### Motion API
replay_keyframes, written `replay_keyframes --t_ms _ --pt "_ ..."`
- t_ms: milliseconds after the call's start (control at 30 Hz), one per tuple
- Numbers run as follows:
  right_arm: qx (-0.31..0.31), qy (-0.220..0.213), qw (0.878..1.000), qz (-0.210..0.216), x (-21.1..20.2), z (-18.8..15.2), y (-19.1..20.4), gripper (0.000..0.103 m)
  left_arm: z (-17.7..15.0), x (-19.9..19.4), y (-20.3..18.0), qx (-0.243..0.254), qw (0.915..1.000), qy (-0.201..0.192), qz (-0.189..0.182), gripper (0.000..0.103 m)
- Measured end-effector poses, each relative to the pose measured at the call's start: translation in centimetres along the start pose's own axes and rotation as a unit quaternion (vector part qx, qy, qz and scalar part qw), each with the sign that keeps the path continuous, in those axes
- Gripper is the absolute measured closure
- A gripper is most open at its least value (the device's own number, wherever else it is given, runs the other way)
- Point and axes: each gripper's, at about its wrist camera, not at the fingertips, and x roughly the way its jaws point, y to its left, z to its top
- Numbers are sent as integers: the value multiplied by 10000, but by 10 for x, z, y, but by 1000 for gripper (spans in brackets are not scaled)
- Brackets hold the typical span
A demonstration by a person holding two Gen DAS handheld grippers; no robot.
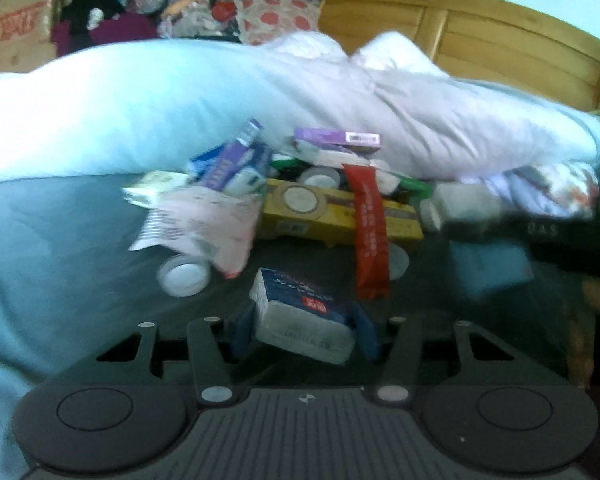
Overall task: Organize objects
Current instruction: 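Grasp a blue-white tablet box with the right gripper while the left grasps a small blue box, then carry both boxes over the blue basket and open both grippers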
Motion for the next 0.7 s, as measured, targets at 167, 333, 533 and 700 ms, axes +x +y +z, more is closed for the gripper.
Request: replay_keyframes --t_ms 167,333,533,700 --pt "-186 151 9997 25 5 -3 7 41 -15 -16 12 81 9989 131 435 36" --pt "-321 452 9984 73 16 -8 12 41 -34 -15 27 -91 9975 253 649 13" --pt "-539 860 9947 -151 39 -16 15 35 -26 9 13 197 9981 267 528 11" --pt "-764 466 9942 -597 26 -13 25 23 -27 25 1 342 9964 469 617 18"
